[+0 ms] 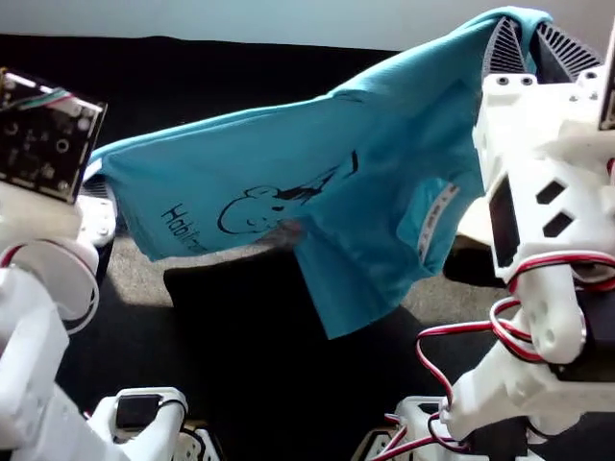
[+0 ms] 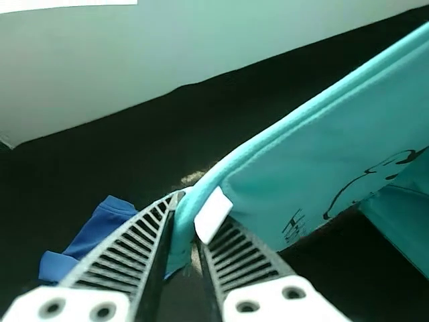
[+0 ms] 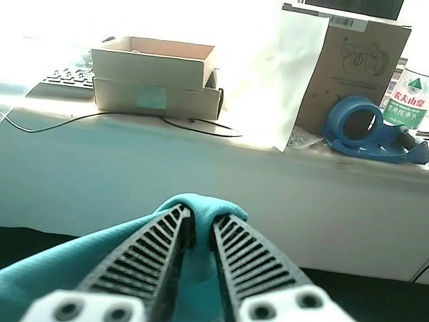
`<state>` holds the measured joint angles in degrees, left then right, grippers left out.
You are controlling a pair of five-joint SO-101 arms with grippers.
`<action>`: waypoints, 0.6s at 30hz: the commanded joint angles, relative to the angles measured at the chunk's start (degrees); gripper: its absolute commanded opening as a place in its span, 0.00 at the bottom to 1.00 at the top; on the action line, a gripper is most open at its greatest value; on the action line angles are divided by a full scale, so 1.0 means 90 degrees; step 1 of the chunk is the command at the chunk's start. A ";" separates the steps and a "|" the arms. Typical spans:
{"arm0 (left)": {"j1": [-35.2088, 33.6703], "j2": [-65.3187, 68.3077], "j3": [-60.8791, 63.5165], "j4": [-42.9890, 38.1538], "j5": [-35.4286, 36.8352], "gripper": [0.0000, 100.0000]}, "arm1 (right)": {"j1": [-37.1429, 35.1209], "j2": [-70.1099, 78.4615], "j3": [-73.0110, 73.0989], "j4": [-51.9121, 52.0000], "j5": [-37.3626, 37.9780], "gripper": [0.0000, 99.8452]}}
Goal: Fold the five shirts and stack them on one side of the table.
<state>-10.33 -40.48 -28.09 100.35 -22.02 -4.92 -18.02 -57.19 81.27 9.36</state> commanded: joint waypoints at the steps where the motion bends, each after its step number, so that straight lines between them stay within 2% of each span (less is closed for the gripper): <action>1: -0.0151 -0.0142 0.0161 -0.0039 -0.0039 0.01 | 0.0054 -0.0132 -0.0542 0.0015 0.0039 0.01; 5: -0.0151 -0.0142 0.0366 -0.0137 -0.0039 0.01 | 0.0015 -0.0132 -0.1118 0.0347 0.0049 0.01; 13: -0.0171 -0.0171 0.1109 -0.0332 -0.0039 0.01 | -0.0874 -0.0132 -0.1988 0.1314 0.0391 0.01; 18: -0.0181 -0.0181 0.0317 -0.0352 -0.0029 0.01 | -0.0874 -0.0142 -0.2017 0.1411 0.0400 0.01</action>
<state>-11.03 -41.63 -20.35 98.24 -22.02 -12.22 -18.99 -74.42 93.67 12.53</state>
